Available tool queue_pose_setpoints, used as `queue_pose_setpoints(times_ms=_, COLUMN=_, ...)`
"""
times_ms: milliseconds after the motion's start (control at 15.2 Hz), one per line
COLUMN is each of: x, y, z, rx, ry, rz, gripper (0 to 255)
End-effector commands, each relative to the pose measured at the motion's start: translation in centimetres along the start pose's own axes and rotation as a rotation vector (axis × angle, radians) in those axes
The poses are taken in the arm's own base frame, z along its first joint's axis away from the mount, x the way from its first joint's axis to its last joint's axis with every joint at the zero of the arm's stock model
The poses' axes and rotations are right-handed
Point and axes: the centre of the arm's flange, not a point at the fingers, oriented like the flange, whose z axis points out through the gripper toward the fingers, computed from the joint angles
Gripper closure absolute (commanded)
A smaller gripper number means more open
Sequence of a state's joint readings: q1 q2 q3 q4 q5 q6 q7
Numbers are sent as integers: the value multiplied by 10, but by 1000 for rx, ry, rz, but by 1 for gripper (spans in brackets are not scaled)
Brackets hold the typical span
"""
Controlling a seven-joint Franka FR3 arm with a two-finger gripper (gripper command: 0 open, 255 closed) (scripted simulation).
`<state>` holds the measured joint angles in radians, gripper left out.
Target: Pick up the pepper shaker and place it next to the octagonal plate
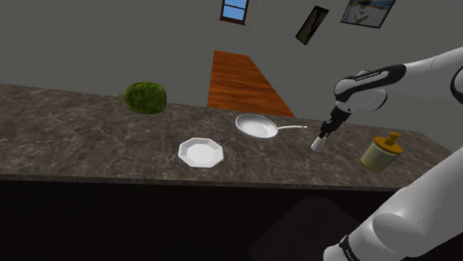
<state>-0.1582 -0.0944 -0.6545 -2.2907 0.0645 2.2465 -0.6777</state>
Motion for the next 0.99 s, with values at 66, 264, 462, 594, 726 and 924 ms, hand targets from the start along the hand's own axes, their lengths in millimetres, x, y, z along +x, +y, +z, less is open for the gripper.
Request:
queue_pose_setpoints(times_ms=66, x=1, y=-2, z=-16, rx=0, ry=0, rz=0, gripper=255)
queue_pose_setpoints(times_ms=264, x=3, y=-3, z=-32, rx=0, ry=0, rz=0, gripper=255)
queue_pose_setpoints(times_ms=462, x=4, y=-4, z=-48, rx=0, ry=0, rz=0, gripper=255)
queue_pose_setpoints(times_ms=594, x=5, y=-5, z=-58, rx=0, ry=0, rz=0, gripper=255)
queue_pose_setpoints(times_ms=726, x=6, y=-6, z=-69, rx=0, ry=0, rz=0, gripper=255)
queue_pose_setpoints(times_ms=924, x=8, y=-7, z=-84, rx=0, ry=0, rz=0, gripper=255)
